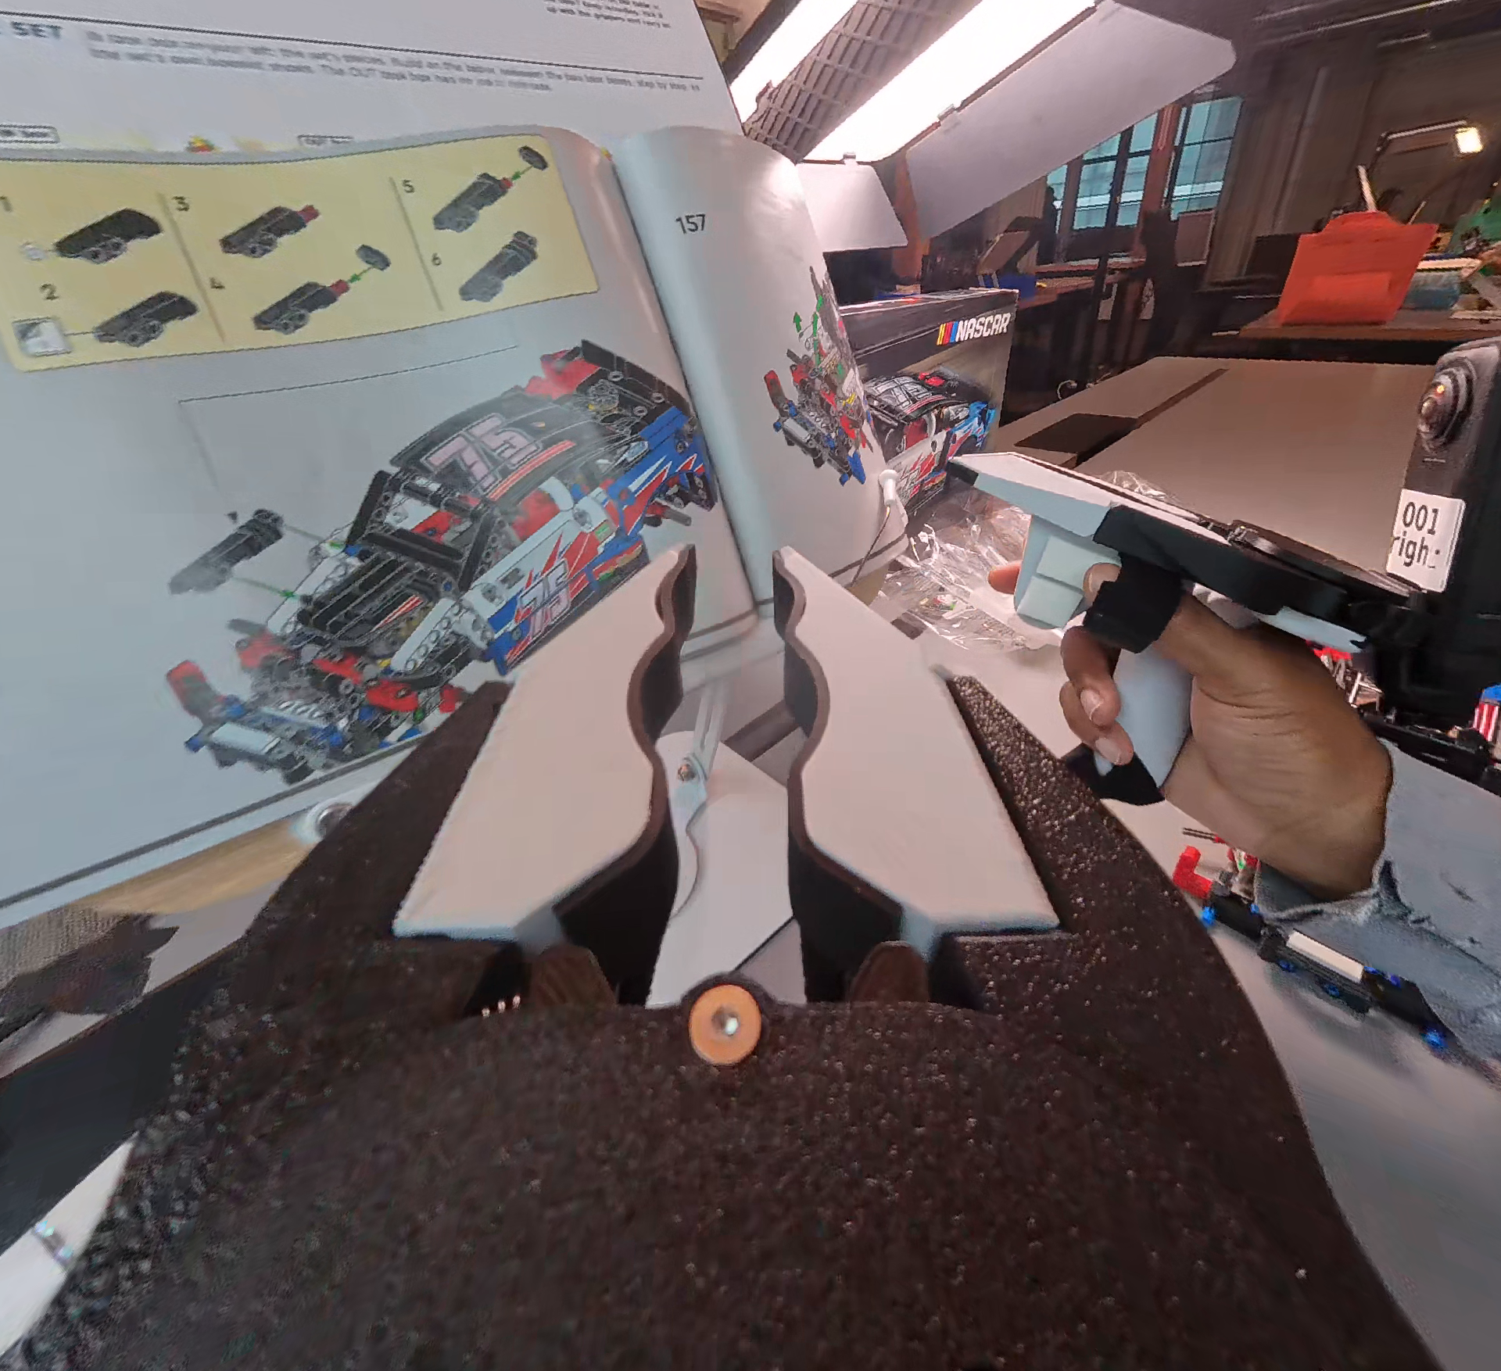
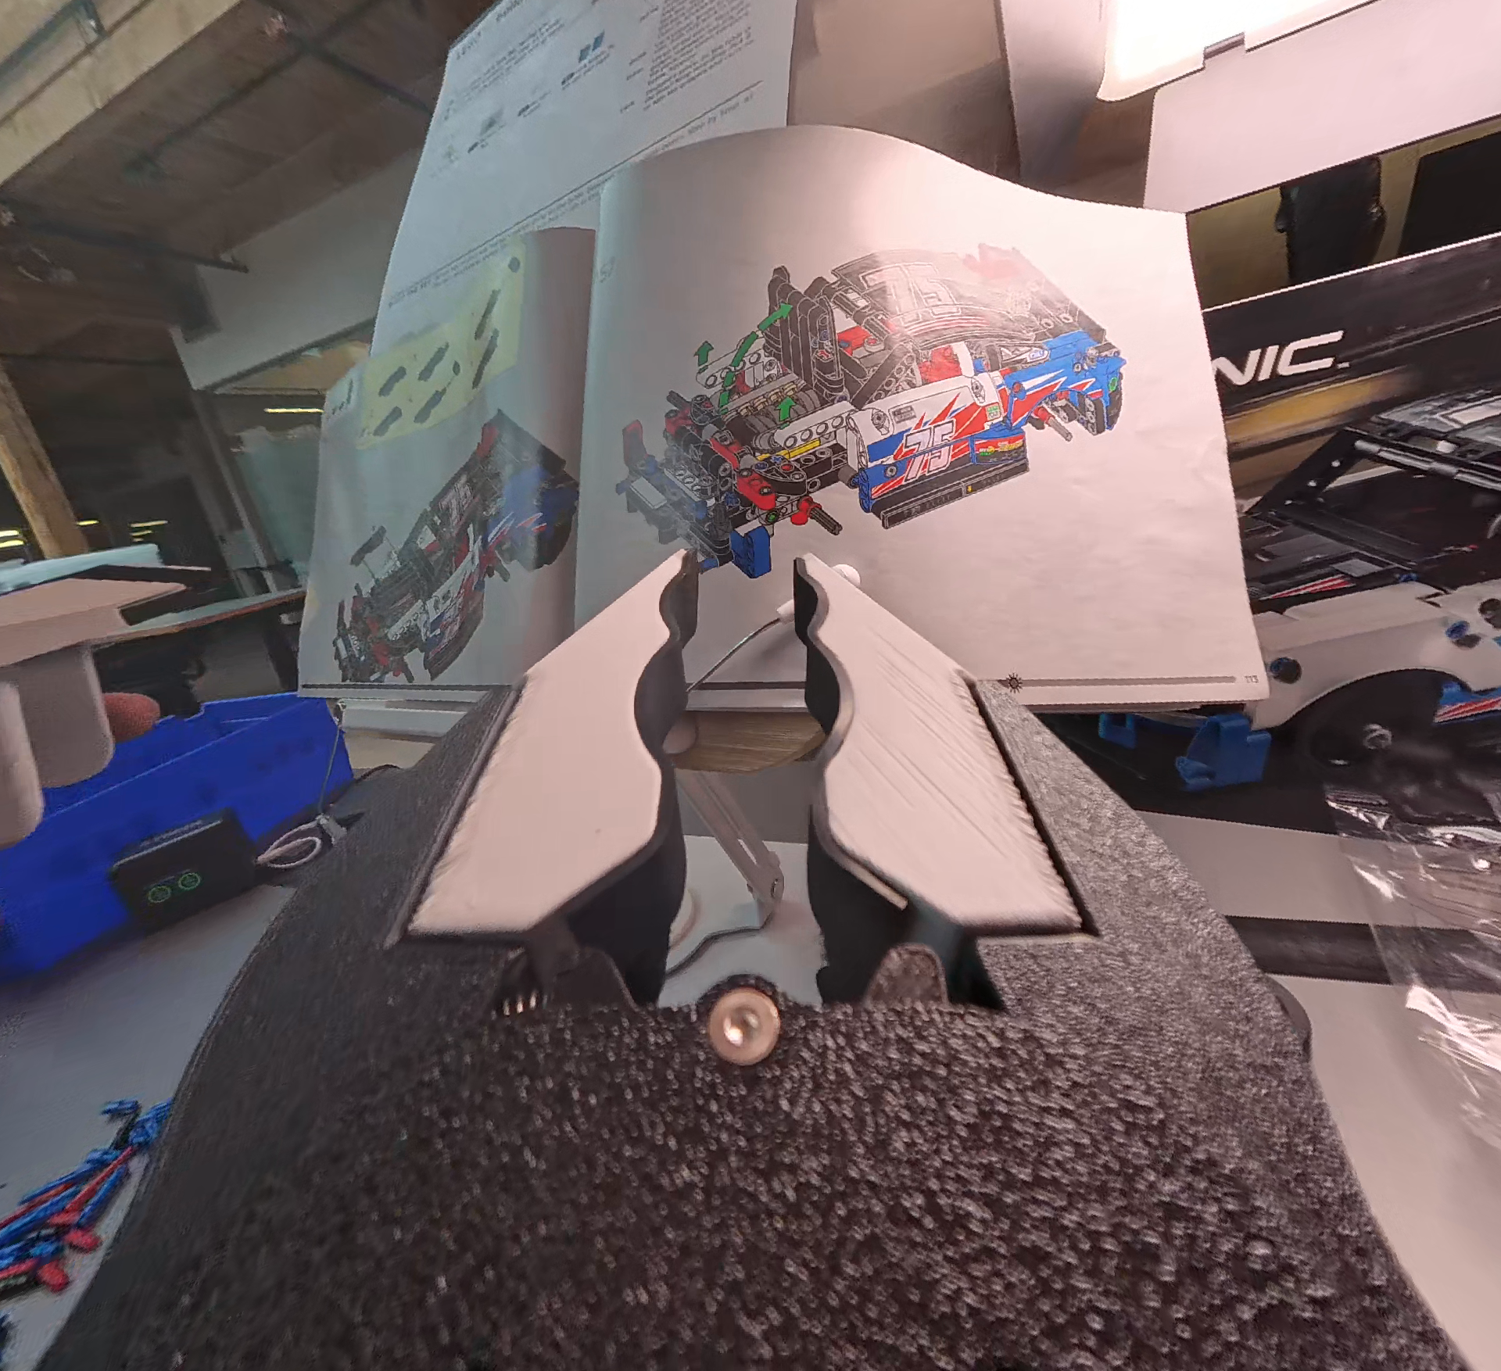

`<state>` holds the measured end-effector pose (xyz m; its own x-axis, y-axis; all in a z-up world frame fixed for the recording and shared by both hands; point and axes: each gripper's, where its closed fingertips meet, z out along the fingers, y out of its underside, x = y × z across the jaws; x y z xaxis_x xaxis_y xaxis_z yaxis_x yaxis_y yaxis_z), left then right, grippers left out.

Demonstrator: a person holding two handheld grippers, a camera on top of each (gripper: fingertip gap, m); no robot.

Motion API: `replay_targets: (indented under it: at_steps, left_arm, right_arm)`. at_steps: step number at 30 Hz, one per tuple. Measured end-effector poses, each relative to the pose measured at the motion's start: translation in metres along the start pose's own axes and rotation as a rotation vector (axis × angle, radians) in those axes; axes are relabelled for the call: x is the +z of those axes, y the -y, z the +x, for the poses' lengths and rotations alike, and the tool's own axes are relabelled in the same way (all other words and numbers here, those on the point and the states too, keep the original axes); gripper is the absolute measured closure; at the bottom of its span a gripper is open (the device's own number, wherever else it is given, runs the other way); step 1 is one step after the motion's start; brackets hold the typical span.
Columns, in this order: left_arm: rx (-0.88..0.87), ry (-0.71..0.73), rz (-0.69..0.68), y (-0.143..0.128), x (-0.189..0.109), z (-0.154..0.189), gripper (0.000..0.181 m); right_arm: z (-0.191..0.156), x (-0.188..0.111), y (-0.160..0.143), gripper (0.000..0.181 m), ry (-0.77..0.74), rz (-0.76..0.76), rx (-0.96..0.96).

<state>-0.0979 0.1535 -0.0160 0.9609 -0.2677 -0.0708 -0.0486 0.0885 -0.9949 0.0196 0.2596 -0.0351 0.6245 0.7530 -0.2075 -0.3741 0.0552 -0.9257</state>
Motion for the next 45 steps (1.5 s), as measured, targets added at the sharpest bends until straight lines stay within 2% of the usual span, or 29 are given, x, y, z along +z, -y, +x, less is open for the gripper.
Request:
replay_targets:
  at_steps: [4, 9, 12, 19, 27, 34, 38, 45]
  left_arm:
    - [0.001, 0.062, 0.008, -0.004, -0.031, -0.017, 0.157]
    - [-0.035, 0.158, 0.051, -0.017, -0.051, -0.047, 0.152]
    - [-0.041, 0.178, 0.018, -0.033, -0.052, -0.061, 0.142]
    - [-0.069, 0.202, 0.006, -0.046, -0.056, -0.076, 0.125]
    - [-0.044, 0.207, -0.015, -0.056, -0.054, -0.079, 0.124]
    - [-0.041, 0.197, -0.021, -0.057, -0.054, -0.079, 0.124]
    - [-0.012, 0.212, -0.013, -0.053, -0.058, -0.081, 0.124]
    - [-0.009, 0.233, -0.006, -0.056, -0.061, -0.09, 0.125]
  right_arm:
    - [-0.01, 0.0, 0.001, 0.156, 0.023, -0.014, -0.045]
    - [-0.032, 0.002, -0.004, 0.153, 0.068, -0.045, -0.092]
    - [-0.052, 0.004, -0.009, 0.153, 0.118, -0.061, -0.122]
    - [-0.093, 0.005, -0.029, 0.145, 0.215, -0.118, -0.191]
    - [-0.121, 0.003, -0.056, 0.145, 0.317, -0.194, -0.195]
    - [-0.13, -0.002, -0.044, 0.147, 0.355, -0.218, -0.187]
    - [-0.132, -0.015, -0.038, 0.147, 0.374, -0.238, -0.208]
    - [-0.124, -0.082, -0.091, 0.148, 0.365, -0.364, -0.124]
